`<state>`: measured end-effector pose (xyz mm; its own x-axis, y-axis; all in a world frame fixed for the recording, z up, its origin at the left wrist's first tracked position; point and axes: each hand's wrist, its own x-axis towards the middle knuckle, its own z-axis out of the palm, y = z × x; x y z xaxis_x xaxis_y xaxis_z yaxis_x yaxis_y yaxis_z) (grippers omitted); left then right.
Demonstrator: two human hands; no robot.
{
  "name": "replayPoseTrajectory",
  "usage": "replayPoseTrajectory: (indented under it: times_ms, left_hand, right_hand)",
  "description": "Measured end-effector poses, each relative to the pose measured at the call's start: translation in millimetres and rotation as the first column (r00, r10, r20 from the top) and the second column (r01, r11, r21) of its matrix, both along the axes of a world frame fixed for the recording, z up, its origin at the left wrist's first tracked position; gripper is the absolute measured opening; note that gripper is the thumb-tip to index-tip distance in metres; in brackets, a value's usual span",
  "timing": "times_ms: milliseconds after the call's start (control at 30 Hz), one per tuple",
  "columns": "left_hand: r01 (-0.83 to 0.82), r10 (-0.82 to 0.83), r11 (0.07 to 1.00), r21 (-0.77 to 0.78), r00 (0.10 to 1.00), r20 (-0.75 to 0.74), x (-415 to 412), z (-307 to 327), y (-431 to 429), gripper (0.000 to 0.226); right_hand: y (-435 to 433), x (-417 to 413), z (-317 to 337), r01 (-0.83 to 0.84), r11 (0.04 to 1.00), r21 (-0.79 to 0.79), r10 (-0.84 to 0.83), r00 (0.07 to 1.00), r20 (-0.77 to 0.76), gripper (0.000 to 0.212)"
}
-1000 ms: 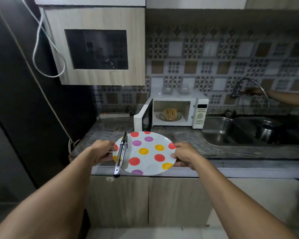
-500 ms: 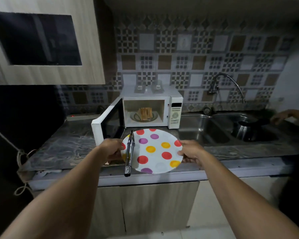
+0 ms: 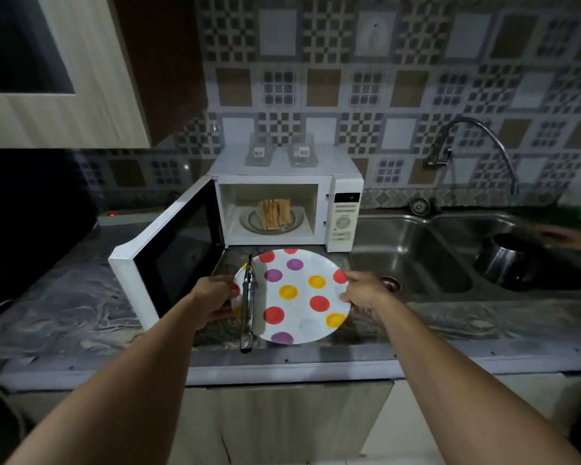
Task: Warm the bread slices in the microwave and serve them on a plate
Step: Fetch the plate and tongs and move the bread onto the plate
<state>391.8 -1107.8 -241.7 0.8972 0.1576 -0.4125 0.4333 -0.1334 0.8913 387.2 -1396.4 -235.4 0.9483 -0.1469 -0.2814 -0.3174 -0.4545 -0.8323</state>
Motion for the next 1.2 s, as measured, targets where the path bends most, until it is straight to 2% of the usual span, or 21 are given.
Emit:
replayPoseTrajectory:
  times_ms: [200,367,467,600,667,767,800,867,900,933,1000,1033,1200]
  left_hand:
    - [-0.056,0.059,0.995,0.077,0.997,-0.039,73.6,-41.3,11.8,0.008]
    - [-0.003,0.012,0.995,0.101,0.996,-0.089,126.0,-70.3,15.5,0.021]
    - [-0.075,0.087,0.99,0.116,0.991,-0.103,152.3,-85.4,15.8,0.028]
    - [-0.07,0.084,0.989,0.131,0.991,-0.1,182.6,-108.7,16.2,0.018]
    - [-0.062,0.08,0.987,0.148,0.99,-0.12,190.7,-118.5,17.0,0.022]
    - [-0.062,0.091,0.978,0.199,0.986,-0.139,202.3,-130.4,20.4,0.015]
    - [-0.063,0.098,0.972,0.227,0.984,-0.15,214.2,-152.3,29.4,0.015]
    - [-0.043,0.085,0.964,0.263,0.985,-0.149,229.1,-178.1,41.3,0.038]
    - [-0.036,0.081,0.958,0.284,0.986,-0.148,227.6,-171.9,39.6,0.045]
    - [-0.027,0.074,0.949,0.313,0.988,-0.139,228.5,-170.3,40.7,0.039]
    - [0.038,0.015,0.915,0.401,0.991,-0.13,223.9,-157.9,35.0,0.011]
    - [0.047,0.006,0.895,0.444,0.993,-0.116,217.8,-143.5,27.8,0.007]
    - [0.102,-0.038,0.788,0.607,0.992,-0.118,211.2,-131.5,16.3,0.021]
  right_hand:
    - [11.9,69.6,-38.2,-0.028,0.997,-0.073,0.028,1.0,-0.003,0.047]
    - [23.6,124.7,-76.8,0.005,0.992,-0.123,-0.006,1.0,-0.011,0.048]
    - [30.4,146.5,-95.6,0.034,0.99,-0.134,-0.036,0.999,-0.014,0.045]
    - [33.6,168.7,-115.5,0.077,0.979,-0.187,-0.084,0.996,-0.034,0.042]
    - [36.2,176.1,-124.8,0.09,0.97,-0.227,-0.098,0.995,-0.022,0.045]
    - [42.6,186.0,-135.2,0.071,0.961,-0.267,-0.075,0.997,-0.008,0.046]
    - [44.1,188.5,-137.1,0.062,0.96,-0.275,-0.067,0.998,-0.008,0.046]
    - [45.4,192.1,-139.3,0.056,0.958,-0.281,-0.059,0.998,-0.001,0.043]
    - [45.6,194.7,-140.5,0.056,0.956,-0.288,-0.06,0.998,-0.005,0.041]
    - [45.7,196.2,-141.1,0.057,0.954,-0.294,-0.061,0.998,-0.007,0.039]
    - [44.6,197.7,-142.9,0.051,0.952,-0.303,-0.058,0.998,-0.014,0.036]
    - [44.3,198.2,-143.5,0.045,0.951,-0.306,-0.052,0.999,-0.015,0.035]
    - [42.8,199.4,-146.0,0.02,0.938,-0.346,-0.03,0.999,-0.024,0.036]
